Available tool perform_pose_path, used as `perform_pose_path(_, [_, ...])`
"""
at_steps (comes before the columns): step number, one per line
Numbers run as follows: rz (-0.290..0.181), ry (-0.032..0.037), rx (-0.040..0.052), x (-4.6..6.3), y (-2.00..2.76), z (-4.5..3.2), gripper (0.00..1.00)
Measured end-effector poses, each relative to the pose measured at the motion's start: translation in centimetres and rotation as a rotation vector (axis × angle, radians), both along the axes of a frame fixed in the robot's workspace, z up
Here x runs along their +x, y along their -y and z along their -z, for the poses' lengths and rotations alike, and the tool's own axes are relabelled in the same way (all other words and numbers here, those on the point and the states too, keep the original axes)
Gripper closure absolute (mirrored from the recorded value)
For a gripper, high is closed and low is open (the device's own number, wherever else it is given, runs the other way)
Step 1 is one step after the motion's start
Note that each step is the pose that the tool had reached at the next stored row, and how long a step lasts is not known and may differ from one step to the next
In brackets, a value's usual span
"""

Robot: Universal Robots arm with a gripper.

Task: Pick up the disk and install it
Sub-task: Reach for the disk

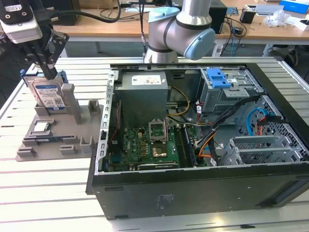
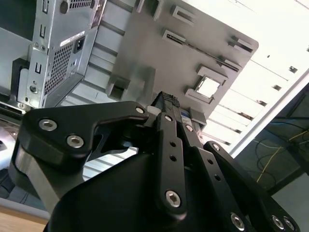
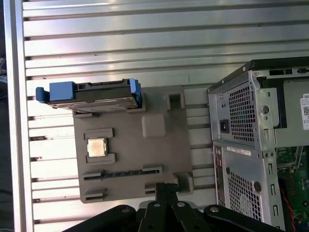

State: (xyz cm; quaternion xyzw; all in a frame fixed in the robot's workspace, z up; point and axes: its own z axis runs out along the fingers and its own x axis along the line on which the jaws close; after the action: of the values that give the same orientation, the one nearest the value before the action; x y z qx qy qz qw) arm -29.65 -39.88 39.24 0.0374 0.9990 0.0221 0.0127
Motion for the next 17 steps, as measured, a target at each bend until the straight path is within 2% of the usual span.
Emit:
perform_pose_path(9, [0.0,0.0,-0.0003,-1.8,-0.16,0.03,0.89])
perform_pose_path(17, [0.0,0.0,-0.0014,-3.7,-1.28,0.23,0.89])
